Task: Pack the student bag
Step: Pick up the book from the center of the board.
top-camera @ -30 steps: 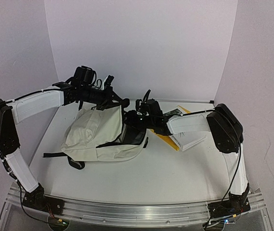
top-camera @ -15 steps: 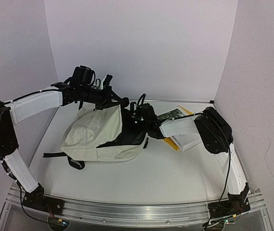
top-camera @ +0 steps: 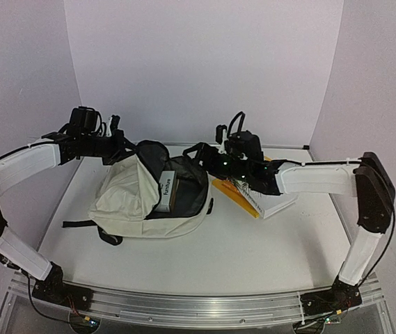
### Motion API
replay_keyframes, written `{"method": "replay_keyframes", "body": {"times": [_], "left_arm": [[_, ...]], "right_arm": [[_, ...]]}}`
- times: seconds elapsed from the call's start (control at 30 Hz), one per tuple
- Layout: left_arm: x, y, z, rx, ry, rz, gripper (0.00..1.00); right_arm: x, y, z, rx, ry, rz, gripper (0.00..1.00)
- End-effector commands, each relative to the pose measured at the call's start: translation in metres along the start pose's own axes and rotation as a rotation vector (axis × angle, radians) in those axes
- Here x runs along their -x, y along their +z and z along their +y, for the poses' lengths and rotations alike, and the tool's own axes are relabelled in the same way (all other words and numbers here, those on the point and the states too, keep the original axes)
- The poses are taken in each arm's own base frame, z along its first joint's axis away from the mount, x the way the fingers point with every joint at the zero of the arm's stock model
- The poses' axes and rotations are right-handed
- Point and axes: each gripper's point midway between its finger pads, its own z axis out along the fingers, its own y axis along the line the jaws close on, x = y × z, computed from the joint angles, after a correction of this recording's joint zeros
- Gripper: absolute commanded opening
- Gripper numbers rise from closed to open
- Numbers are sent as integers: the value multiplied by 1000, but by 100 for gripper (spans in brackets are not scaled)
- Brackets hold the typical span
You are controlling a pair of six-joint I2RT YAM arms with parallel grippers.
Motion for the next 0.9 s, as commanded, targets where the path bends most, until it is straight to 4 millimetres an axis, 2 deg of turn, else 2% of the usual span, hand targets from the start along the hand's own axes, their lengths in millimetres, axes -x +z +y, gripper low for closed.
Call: {"method": "replay_keyframes", "body": {"times": [0.0,0.07,0.17,0.3,0.37,0.43,0.67,0.77,0.83,0.87], "left_arm": [[4,-19,32,114,-26,-75,0],[-2,-22,56,184,-64,-85,0],[-14,-25,92,264,-167,-90,0],[-24,-23,110,268,-241,-86,0],[-25,-21,111,262,-249,-80,0],[-24,-20,109,254,-250,-83,0],[-19,-20,104,231,-245,-97,0],[-20,-21,103,229,-241,-94,0],[-21,-20,103,228,-238,-92,0],[-21,-20,103,225,-239,-90,0]], "right_arm": [[9,-46,-26,-191,-58,-28,97],[21,-69,-36,-271,-79,-54,98],[31,-100,-64,-379,-71,-48,98],[45,-145,-116,-476,31,-50,98],[47,-169,-148,-503,122,-52,98],[49,-191,-164,-518,180,-76,98],[23,-243,-231,-585,370,-91,98],[16,-249,-242,-545,421,-116,98],[14,-244,-243,-464,463,-140,98],[6,-242,-246,-432,494,-140,98]]}}
